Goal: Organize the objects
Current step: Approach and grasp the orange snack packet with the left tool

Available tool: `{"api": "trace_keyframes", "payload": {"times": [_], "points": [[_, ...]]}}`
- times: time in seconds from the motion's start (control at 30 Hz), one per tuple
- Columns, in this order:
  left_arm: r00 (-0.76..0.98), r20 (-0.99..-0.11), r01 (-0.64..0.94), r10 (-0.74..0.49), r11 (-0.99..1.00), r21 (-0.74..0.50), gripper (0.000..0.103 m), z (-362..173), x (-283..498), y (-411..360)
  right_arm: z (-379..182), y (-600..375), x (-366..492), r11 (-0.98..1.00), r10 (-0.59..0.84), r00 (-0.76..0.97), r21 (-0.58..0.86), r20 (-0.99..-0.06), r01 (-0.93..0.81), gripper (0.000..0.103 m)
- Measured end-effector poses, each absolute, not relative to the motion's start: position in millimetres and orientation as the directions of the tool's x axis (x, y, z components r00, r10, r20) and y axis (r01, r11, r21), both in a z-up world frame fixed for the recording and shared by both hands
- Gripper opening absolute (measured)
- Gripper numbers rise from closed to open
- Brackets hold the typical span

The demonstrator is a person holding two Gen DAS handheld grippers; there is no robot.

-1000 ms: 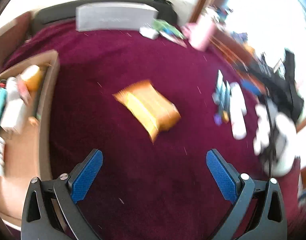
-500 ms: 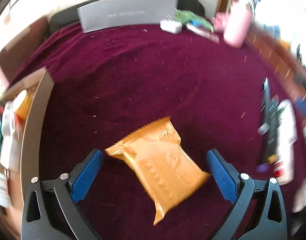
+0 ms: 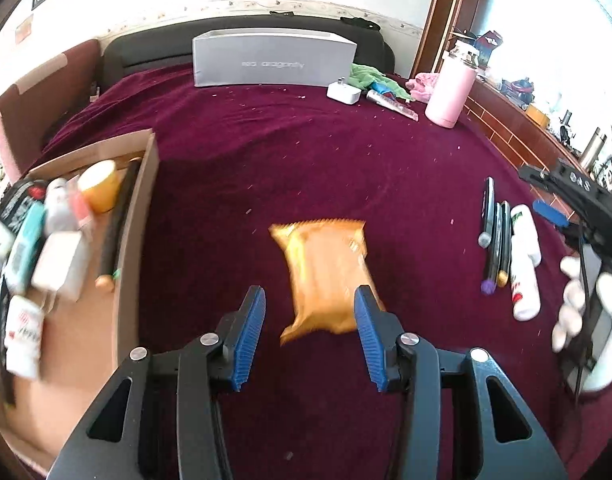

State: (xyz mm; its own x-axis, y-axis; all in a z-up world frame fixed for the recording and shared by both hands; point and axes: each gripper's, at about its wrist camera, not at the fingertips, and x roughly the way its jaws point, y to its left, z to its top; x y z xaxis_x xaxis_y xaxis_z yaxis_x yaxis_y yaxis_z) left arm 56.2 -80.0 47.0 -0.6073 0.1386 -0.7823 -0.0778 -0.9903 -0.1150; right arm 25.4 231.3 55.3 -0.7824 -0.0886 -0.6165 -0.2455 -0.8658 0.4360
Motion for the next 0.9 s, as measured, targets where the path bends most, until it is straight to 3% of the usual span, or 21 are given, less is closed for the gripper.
{"api": "trace_keyframes", "payload": {"times": [0.43,0.67,0.9], "points": [[-0.582,-0.797,-0.06,0.157,-0.987,-0.15,0.041,25,61,-85,52,218,26,-0.891,-0.073,-0.771,0.389,-0.633,-0.234,0.063],[-0.579,-0.787,-0.085,0.215,-0.975,-0.204,0.058,24,60,-87,52,220,25,-0.886,-0.08,-0.769,0.399,-0.634,-0.237,0.063],[-0.584,-0.794,-0.062,0.173,-0.984,-0.168,0.059,31,46,-81,52,219,24,-0.886,-0.085,-0.767,0.4,-0.636,-0.234,0.063]]}}
